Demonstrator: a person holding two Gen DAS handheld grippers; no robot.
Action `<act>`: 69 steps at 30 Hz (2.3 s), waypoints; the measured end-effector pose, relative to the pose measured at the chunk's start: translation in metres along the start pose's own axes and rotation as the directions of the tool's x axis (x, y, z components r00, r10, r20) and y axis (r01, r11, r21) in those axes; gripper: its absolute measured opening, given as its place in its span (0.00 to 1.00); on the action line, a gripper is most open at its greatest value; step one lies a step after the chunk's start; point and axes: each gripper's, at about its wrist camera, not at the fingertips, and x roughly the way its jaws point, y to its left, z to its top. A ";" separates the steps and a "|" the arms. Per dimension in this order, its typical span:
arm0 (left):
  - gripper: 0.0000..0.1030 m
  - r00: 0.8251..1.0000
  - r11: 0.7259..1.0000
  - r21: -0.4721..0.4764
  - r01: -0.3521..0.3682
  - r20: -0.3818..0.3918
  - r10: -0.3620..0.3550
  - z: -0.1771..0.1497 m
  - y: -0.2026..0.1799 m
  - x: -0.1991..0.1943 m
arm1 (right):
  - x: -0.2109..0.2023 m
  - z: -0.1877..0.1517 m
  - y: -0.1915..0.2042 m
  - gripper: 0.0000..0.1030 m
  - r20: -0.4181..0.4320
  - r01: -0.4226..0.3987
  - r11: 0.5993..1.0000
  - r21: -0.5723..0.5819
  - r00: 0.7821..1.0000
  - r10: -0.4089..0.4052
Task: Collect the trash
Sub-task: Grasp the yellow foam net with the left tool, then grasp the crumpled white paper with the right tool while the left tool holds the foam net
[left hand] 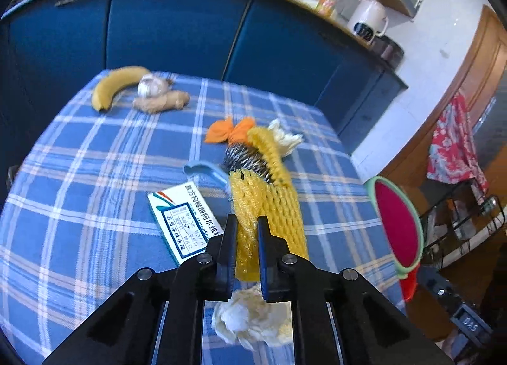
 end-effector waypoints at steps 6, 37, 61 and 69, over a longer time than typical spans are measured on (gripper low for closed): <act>0.11 0.998 1.000 0.011 0.009 0.068 -0.009 -0.002 0.001 -0.038 | -0.015 -0.005 0.019 0.33 0.025 -0.020 0.999 -0.034 0.999 0.020; 0.11 0.985 0.981 -0.183 -0.066 0.145 0.093 -0.037 0.108 -0.090 | 0.069 -0.033 0.119 0.44 -0.173 -0.106 0.987 -0.118 0.981 0.085; 0.11 0.989 0.979 -0.185 -0.083 0.107 0.104 -0.033 0.116 -0.069 | 0.111 -0.042 0.130 0.39 -0.185 -0.113 0.981 -0.155 0.979 0.083; 0.11 0.989 0.985 -0.159 -0.063 0.126 0.083 -0.028 0.100 -0.072 | 0.088 -0.034 0.119 0.39 -0.124 -0.125 0.985 -0.118 0.986 0.110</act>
